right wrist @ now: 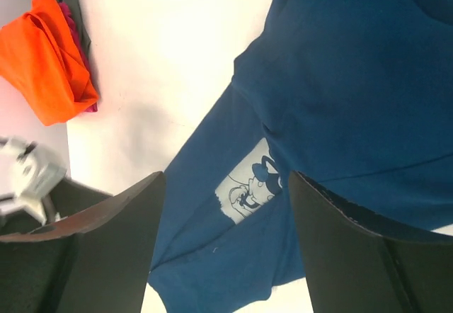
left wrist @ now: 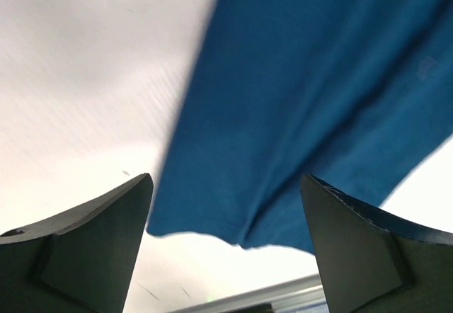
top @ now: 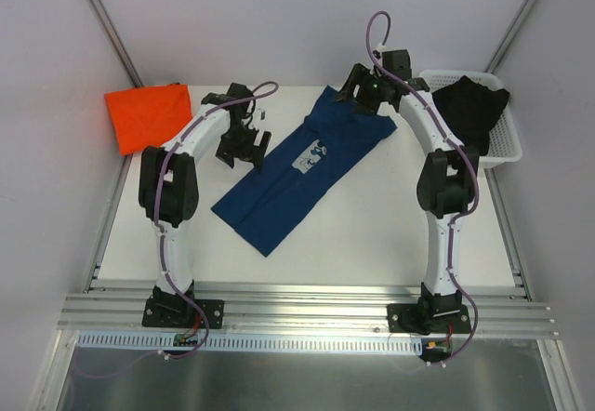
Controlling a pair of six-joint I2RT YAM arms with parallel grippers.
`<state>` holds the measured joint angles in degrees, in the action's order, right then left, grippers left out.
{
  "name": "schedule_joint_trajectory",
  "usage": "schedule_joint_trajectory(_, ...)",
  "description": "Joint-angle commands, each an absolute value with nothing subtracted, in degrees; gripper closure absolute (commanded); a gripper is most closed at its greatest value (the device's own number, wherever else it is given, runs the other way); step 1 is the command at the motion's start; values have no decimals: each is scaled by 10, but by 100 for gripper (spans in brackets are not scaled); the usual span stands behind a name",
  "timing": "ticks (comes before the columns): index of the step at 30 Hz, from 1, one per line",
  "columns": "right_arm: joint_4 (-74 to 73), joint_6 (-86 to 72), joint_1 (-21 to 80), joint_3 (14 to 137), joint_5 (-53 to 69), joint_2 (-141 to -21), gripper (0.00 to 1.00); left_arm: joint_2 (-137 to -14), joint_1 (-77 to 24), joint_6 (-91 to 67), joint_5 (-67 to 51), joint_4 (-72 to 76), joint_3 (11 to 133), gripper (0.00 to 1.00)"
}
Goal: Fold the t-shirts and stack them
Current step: Rotate the tshirt 90 degrees
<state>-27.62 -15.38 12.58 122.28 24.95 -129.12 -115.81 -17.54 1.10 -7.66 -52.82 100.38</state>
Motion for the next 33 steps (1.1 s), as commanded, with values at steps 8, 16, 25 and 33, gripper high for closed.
schedule_joint_trajectory(8,-306,-118,103,1190,226,-1298,25,-1266,-123,11,-140,-557,1111,16)
schedule_joint_trajectory(16,-310,-112,93,1208,215,-1339,25,-1267,-113,8,-159,-561,1071,16)
schedule_joint_trajectory(25,-305,-120,98,1236,221,-1390,25,-1233,-106,2,-200,-572,953,17)
schedule_joint_trajectory(33,-300,-128,109,1277,223,-1435,25,-1167,-107,2,-232,-578,855,18)
